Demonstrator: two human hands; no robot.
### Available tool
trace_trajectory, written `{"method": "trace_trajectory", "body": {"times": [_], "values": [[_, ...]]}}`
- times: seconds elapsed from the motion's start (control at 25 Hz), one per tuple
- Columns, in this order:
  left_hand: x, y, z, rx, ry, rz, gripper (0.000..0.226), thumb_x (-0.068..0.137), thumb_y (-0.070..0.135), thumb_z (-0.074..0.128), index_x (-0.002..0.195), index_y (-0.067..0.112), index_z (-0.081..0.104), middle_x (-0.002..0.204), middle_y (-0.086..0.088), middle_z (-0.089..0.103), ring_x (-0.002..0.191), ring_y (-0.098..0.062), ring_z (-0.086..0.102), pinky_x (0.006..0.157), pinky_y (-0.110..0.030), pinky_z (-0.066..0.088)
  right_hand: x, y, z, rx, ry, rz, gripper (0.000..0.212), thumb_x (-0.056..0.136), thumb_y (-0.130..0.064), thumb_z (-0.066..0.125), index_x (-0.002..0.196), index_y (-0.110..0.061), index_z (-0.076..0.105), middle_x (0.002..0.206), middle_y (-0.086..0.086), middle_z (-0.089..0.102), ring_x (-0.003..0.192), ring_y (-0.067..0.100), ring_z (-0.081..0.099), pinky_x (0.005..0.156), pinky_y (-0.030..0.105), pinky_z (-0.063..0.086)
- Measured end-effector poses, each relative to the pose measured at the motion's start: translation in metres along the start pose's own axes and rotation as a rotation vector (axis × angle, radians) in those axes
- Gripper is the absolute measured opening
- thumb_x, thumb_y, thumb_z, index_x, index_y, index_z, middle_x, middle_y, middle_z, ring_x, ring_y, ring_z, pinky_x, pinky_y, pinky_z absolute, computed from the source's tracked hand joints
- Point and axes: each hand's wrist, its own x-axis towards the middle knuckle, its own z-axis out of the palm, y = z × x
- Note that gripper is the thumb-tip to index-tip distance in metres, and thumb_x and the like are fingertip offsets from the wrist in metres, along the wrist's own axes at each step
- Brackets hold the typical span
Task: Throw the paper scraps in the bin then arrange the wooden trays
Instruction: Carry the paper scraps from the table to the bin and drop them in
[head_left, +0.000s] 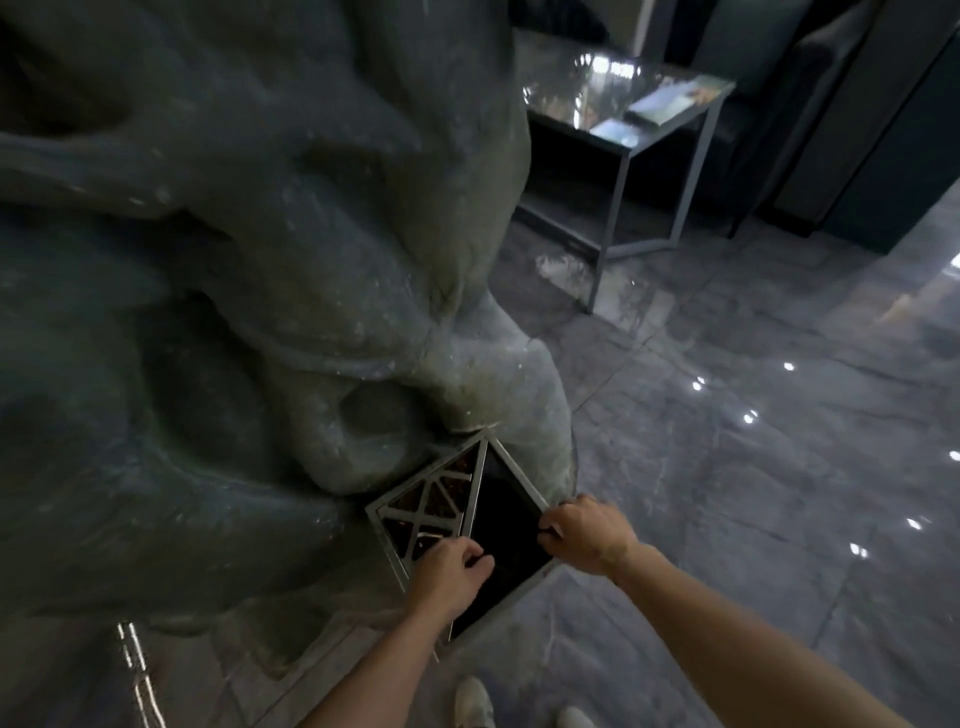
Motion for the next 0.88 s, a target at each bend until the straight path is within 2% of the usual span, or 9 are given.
{"method": "trace_trajectory", "body": {"times": [0.12,0.24,0.32,0.52,0.6,0.72,0.8,0.88], "values": [[-0.028,0.018,-0.019,-0.012,0.055,0.057,0.037,0.087,0.054,0.056,0.11,0.027,0.066,0.114,0.007,0.06,0.099,-0.007,0.058,0.086,-0.031,0.052,-0.016,0.011,-0.038,-0.073,0.039,-0.121,0.033,0.088,-0.052,0.046,0.108,-0.032,0.063,0.112,-0.001,0.064,0.111,0.025,0.054,0.087,0.042,0.043],[-0.039,0.007,-0.05,0.049,0.087,0.101,0.044,0.082,0.066,0.049,0.109,0.034,0.065,0.113,0.014,0.059,0.099,0.0,0.057,0.086,-0.029,0.052,-0.01,-0.005,-0.067,-0.105,0.076,-0.262,0.034,0.088,-0.054,0.046,0.113,-0.035,0.061,0.114,-0.004,0.063,0.113,0.023,0.052,0.087,0.039,0.042],[-0.095,0.022,-0.059,0.013,0.341,0.095,0.052,0.078,0.073,0.044,0.108,0.035,0.066,0.113,0.017,0.059,0.103,0.0,0.057,0.089,-0.03,0.05,-0.043,-0.02,-0.107,-0.203,0.148,-0.485,0.033,0.089,-0.053,0.047,0.113,-0.035,0.061,0.113,-0.005,0.063,0.112,0.022,0.052,0.087,0.039,0.041],[-0.135,0.008,-0.107,0.037,0.445,0.136,0.062,0.078,0.081,0.037,0.109,0.035,0.066,0.117,0.017,0.059,0.11,-0.002,0.056,0.098,-0.03,0.046,-0.046,-0.068,-0.131,-0.179,0.215,-0.662,0.035,0.089,-0.056,0.043,0.111,-0.035,0.061,0.118,-0.007,0.061,0.113,0.021,0.053,0.092,0.041,0.045],[-0.184,-0.01,-0.121,0.028,0.582,0.084,0.061,0.079,0.079,0.039,0.108,0.033,0.067,0.116,0.016,0.06,0.109,-0.005,0.058,0.098,-0.028,0.045,-0.05,-0.115,-0.132,-0.175,0.187,-0.744,0.037,0.088,-0.058,0.043,0.113,-0.036,0.06,0.119,-0.007,0.061,0.116,0.02,0.051,0.095,0.041,0.044],[-0.267,-0.058,-0.137,0.034,0.722,-0.029,0.075,0.072,0.087,0.033,0.108,0.031,0.069,0.117,0.009,0.065,0.106,-0.013,0.062,0.095,-0.033,0.048,-0.063,-0.211,-0.118,-0.206,0.163,-0.949,0.037,0.09,-0.056,0.044,0.117,-0.035,0.059,0.124,-0.008,0.06,0.12,0.019,0.049,0.098,0.039,0.043],[-0.327,-0.097,-0.14,0.049,0.801,-0.127,0.062,0.075,0.079,0.039,0.107,0.034,0.068,0.117,0.007,0.066,0.109,-0.018,0.062,0.095,-0.036,0.048,-0.076,-0.277,-0.095,-0.234,0.127,-1.05,0.037,0.092,-0.056,0.043,0.119,-0.035,0.058,0.126,-0.008,0.059,0.121,0.018,0.047,0.101,0.04,0.04],[-0.378,-0.131,-0.14,0.066,0.827,-0.276,0.065,0.073,0.072,0.036,0.113,0.031,0.067,0.123,0.005,0.063,0.115,-0.021,0.058,0.098,-0.038,0.045,-0.089,-0.334,-0.072,-0.246,0.12,-1.151,0.039,0.092,-0.055,0.044,0.121,-0.034,0.058,0.128,-0.008,0.058,0.122,0.017,0.047,0.102,0.038,0.036]]}}
